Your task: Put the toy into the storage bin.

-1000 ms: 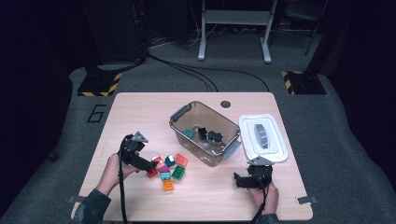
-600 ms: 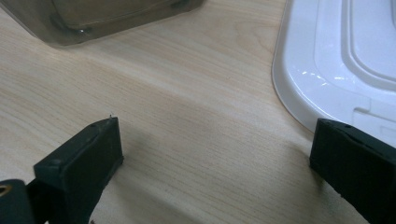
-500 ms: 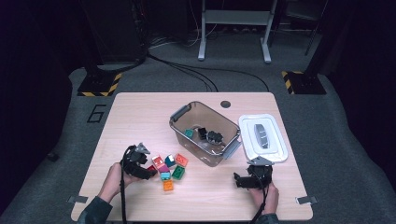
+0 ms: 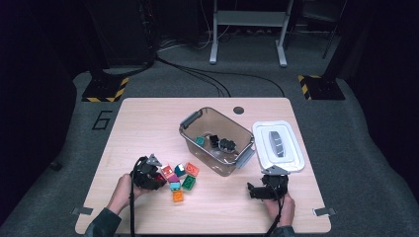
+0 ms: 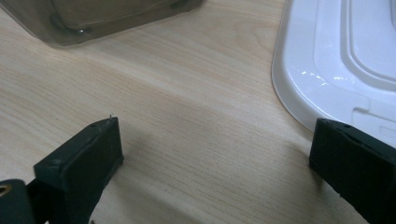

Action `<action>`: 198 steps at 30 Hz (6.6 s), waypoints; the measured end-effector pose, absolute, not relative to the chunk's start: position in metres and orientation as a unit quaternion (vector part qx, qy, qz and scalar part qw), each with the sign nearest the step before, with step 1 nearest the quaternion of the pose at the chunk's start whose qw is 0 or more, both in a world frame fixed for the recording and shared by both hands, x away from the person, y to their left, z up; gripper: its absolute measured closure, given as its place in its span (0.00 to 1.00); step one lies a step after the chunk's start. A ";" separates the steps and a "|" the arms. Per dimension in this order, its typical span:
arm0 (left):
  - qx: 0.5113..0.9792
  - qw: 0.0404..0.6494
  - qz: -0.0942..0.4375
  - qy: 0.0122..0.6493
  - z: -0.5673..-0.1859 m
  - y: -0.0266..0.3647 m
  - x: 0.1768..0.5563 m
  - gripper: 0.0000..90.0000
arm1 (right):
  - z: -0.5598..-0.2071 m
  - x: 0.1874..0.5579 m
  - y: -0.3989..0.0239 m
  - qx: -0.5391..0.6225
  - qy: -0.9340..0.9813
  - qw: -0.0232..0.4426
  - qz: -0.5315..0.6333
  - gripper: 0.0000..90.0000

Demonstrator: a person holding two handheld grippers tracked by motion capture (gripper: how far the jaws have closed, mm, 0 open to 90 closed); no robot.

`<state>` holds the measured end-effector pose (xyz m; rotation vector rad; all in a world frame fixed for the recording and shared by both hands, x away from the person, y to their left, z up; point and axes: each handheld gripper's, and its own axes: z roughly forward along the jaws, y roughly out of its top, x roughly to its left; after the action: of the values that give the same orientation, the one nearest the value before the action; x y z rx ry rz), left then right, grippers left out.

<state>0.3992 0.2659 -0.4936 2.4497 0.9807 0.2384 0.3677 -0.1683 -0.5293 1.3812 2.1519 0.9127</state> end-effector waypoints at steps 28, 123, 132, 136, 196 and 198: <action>0.883 0.277 0.112 0.362 -0.444 0.278 0.414 0.65 | -0.529 0.368 -0.169 0.495 0.775 0.210 0.330 0.02; 0.892 0.276 0.119 0.338 -0.366 0.162 0.492 0.38 | -0.529 0.368 -0.169 0.496 0.775 0.211 0.330 0.03; 0.878 0.302 0.142 0.344 -0.359 0.195 0.465 0.20 | -0.529 0.368 -0.169 0.496 0.775 0.210 0.331 0.03; 0.868 0.313 0.155 0.352 -0.364 0.216 0.454 0.18 | -0.529 0.368 -0.169 0.496 0.775 0.211 0.331 0.03; 0.830 0.280 0.137 0.463 -0.493 0.273 0.419 0.32 | -0.529 0.368 -0.169 0.501 0.769 0.215 0.333 0.05; 0.830 0.277 0.135 0.464 -0.494 0.276 0.417 0.39 | -0.529 0.368 -0.169 0.501 0.769 0.215 0.333 0.05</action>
<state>0.4170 0.2762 -0.4937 2.2299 1.2470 0.3622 0.3682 -0.1692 -0.5291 1.3890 2.1333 0.9231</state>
